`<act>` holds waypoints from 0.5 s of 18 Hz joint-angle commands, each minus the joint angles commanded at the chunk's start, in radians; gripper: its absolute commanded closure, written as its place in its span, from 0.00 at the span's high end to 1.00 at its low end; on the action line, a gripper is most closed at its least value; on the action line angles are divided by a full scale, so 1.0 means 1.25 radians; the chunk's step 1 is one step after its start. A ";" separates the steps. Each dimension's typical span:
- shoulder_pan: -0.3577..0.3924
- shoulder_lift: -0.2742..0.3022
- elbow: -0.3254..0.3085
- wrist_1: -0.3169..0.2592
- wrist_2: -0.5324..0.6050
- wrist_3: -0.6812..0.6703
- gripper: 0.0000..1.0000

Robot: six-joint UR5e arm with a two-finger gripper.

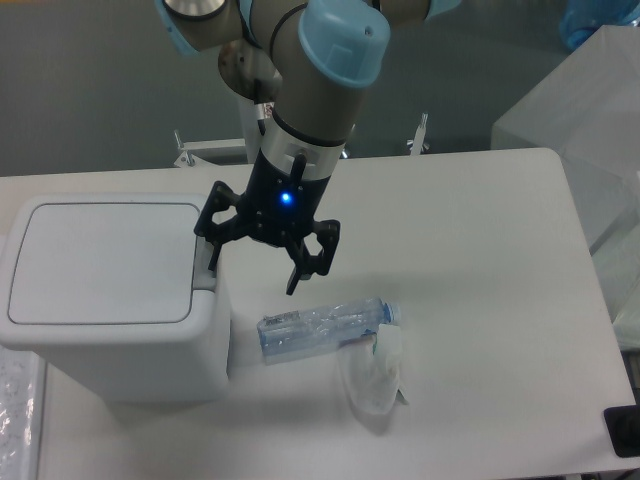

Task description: Open the trash can

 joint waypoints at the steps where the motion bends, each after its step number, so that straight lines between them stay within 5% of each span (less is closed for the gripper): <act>1: -0.001 0.000 -0.001 0.001 0.000 0.000 1.00; 9: -0.001 -0.001 -0.005 0.000 -0.002 0.000 1.00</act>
